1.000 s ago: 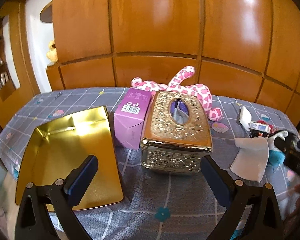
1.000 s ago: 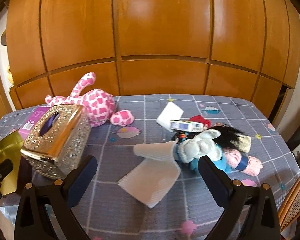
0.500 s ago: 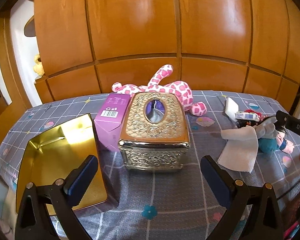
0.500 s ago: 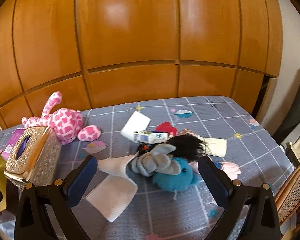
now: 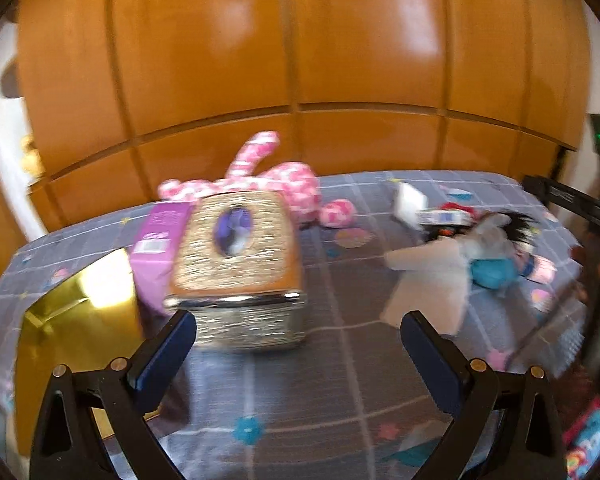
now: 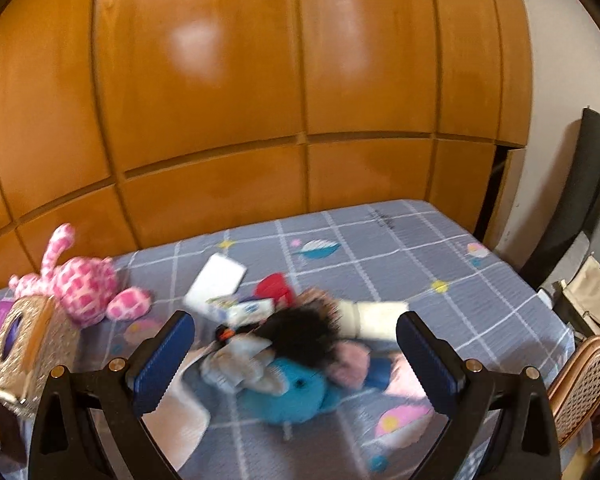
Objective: Organize soft objects
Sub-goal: 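Move the left gripper toward the white paper napkin beside the doll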
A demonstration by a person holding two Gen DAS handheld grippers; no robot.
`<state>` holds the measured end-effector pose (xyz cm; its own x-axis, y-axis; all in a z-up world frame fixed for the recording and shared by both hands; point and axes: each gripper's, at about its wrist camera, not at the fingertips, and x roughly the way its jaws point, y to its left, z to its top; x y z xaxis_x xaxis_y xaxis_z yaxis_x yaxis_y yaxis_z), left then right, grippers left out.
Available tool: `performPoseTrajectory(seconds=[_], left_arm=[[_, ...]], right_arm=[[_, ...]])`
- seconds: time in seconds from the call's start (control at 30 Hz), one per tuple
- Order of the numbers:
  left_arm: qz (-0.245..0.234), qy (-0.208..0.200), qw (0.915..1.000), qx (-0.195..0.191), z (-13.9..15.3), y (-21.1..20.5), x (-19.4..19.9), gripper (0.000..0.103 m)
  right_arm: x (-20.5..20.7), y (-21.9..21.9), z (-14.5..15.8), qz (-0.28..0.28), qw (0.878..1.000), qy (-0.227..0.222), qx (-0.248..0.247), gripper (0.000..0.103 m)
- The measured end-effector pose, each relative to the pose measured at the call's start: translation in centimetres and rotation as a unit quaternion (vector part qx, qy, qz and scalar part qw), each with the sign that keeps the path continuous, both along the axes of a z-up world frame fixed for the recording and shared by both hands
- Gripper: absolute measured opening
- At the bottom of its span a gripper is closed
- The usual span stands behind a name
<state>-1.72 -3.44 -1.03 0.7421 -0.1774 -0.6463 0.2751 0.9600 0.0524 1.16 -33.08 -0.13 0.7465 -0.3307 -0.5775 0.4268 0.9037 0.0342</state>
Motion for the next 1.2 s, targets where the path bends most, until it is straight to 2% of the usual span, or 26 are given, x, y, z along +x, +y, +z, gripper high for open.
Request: performPoseTrajectory(seconds=[0.17,0.2,0.23,0.3,0.4,0.53,0.7,0.8,0.87,0.9,0.93,0.97,1.0,1.03,1.1,1.2], left_arm=[[-0.079,0.020,0.9967,0.001,-0.7,-3.5,1.0,0.103],[-0.088,0.026,0.9958,0.003,-0.9,-4.2,1.3,0.103],[-0.098,0.038,0.9944,0.006,-1.2,-5.2,1.8,0.103],[-0.118,0.053,0.9916,0.002,-1.7,-6.9,2.7,0.103],[-0.139,0.073,0.9876,0.012,-3.2,-9.4,4.6,0.101],[-0.148,0.099,0.9840,0.004,-4.6,-11.2,6.6,0.099],[-0.165,0.108,0.9802,0.021,-5.8,-14.8,8.4,0.101],[-0.158,0.130,0.9785,0.029,-6.9,-16.9,9.8,0.101],[-0.141,0.136,0.9795,0.048,-8.1,-18.0,10.8,0.098],[-0.139,0.146,0.9780,0.055,-8.9,-18.3,11.3,0.078],[-0.145,0.165,0.9746,0.045,-9.5,-18.2,11.7,0.059],[-0.150,0.191,0.9696,0.028,-10.1,-17.8,12.2,0.019],[-0.150,0.220,0.9639,0.006,-10.7,-17.1,12.6,0.004],[-0.144,0.232,0.9618,-0.016,-10.9,-16.3,12.7,0.004],[-0.134,0.222,0.9647,-0.047,-10.3,-14.4,12.2,0.004],[-0.134,0.196,0.9694,-0.064,-9.1,-12.2,10.3,0.004]], right_arm=[[-0.1,-3.9,-1.6,-0.023,0.998,-0.022,0.045,0.103],[-0.2,-4.6,-2.0,-0.031,0.997,-0.021,0.065,0.103],[-0.4,-5.7,-2.3,-0.037,0.993,-0.020,0.106,0.103],[-0.9,-6.4,-2.3,-0.049,0.990,-0.036,0.126,0.103],[-1.0,-6.8,-2.5,-0.048,0.987,-0.037,0.148,0.103],[-0.8,-6.0,-2.3,-0.034,0.990,-0.034,0.133,0.103],[-0.5,-5.7,-2.4,-0.022,0.991,-0.032,0.131,0.103],[-0.3,-5.8,-2.4,-0.022,0.990,-0.030,0.134,0.103],[-0.4,-5.8,-2.4,-0.022,0.990,-0.033,0.135,0.103],[-0.4,-5.8,-2.5,-0.022,0.990,-0.033,0.136,0.103],[-0.4,-5.9,-2.5,-0.022,0.990,-0.032,0.138,0.103],[-0.4,-5.9,-2.5,-0.022,0.990,-0.032,0.139,0.103],[-0.4,-5.9,-2.5,-0.022,0.990,-0.032,0.139,0.103],[-0.4,-5.9,-2.5,-0.021,0.990,-0.032,0.139,0.103],[-0.3,-5.8,-2.5,-0.020,0.989,-0.033,0.140,0.103],[-0.2,-5.6,-2.6,-0.016,0.990,-0.031,0.139,0.102]])
